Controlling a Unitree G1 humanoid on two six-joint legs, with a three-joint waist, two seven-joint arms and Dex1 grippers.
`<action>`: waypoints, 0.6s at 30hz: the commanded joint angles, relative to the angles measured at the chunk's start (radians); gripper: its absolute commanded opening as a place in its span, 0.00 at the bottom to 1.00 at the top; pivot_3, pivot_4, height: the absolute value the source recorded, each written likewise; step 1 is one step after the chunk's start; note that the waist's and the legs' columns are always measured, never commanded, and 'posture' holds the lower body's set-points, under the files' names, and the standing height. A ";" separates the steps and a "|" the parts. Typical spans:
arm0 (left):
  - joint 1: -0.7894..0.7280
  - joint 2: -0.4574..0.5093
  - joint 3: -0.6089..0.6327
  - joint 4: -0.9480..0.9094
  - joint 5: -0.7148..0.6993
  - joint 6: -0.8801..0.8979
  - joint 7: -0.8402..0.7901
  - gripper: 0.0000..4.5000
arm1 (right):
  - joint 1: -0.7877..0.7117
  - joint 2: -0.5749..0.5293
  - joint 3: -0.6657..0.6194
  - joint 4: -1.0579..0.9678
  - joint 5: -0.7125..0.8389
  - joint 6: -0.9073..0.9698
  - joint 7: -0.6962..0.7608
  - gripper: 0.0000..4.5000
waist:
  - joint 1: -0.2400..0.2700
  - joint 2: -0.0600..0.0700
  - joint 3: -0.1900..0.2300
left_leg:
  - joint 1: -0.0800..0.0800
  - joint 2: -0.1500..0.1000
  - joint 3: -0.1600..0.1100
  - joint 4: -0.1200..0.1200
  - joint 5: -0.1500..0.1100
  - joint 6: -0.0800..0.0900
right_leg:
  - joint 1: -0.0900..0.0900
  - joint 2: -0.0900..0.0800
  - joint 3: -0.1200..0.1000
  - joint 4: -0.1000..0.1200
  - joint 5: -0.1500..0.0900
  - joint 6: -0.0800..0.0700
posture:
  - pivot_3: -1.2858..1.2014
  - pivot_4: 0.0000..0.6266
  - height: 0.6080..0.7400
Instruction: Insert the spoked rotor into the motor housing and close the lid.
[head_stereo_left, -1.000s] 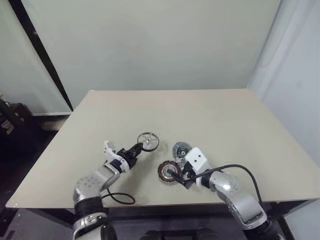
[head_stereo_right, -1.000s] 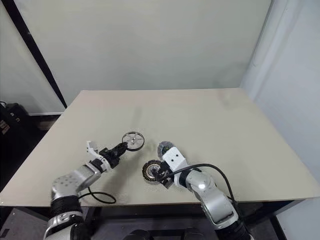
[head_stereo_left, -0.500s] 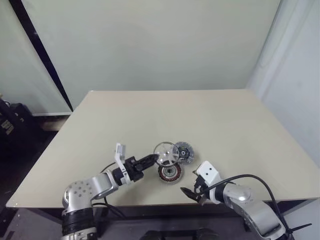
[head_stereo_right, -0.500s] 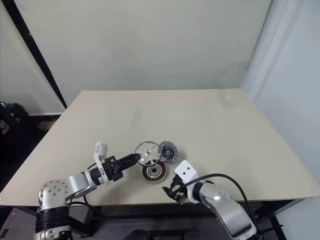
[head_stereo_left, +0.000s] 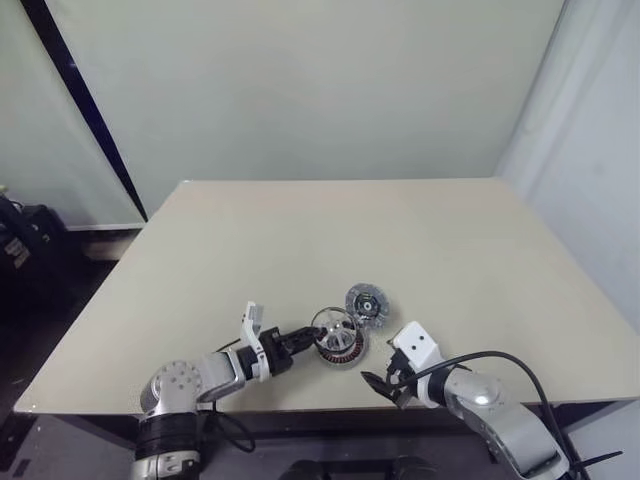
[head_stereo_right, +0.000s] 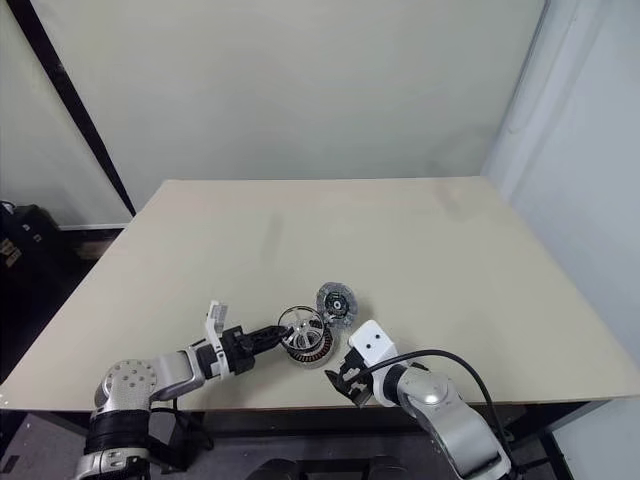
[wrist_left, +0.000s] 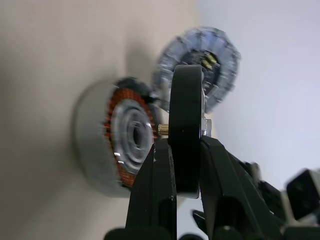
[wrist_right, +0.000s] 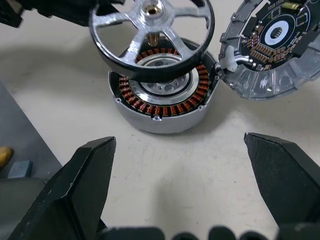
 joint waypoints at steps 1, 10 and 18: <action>-0.035 0.000 -0.012 -0.001 0.017 -0.010 -0.028 0.06 | -0.007 0.001 -0.018 -0.049 0.004 -0.016 -0.011 1.00 | 0.000 0.000 0.000 | 0.000 0.000 0.000 0.000 0.000 0.000 | 0.000 0.000 0.000 0.000 0.000 0.000 | 0.52 0.00 1.00; -0.040 -0.004 -0.019 0.007 0.039 0.010 -0.050 0.06 | -0.006 0.003 -0.020 -0.047 0.006 -0.018 -0.025 1.00 | 0.000 0.000 0.000 | 0.000 0.000 0.000 -0.001 0.001 0.002 | -0.001 0.000 0.000 0.000 0.000 0.000 | 0.52 0.00 1.00; -0.051 -0.015 -0.029 0.025 0.059 0.017 -0.060 0.06 | -0.009 0.008 -0.020 -0.041 0.005 -0.024 -0.032 1.00 | 0.000 0.000 0.000 | -0.001 0.000 0.000 -0.001 0.001 0.002 | -0.001 0.000 0.000 0.000 0.000 0.000 | 0.52 0.00 1.00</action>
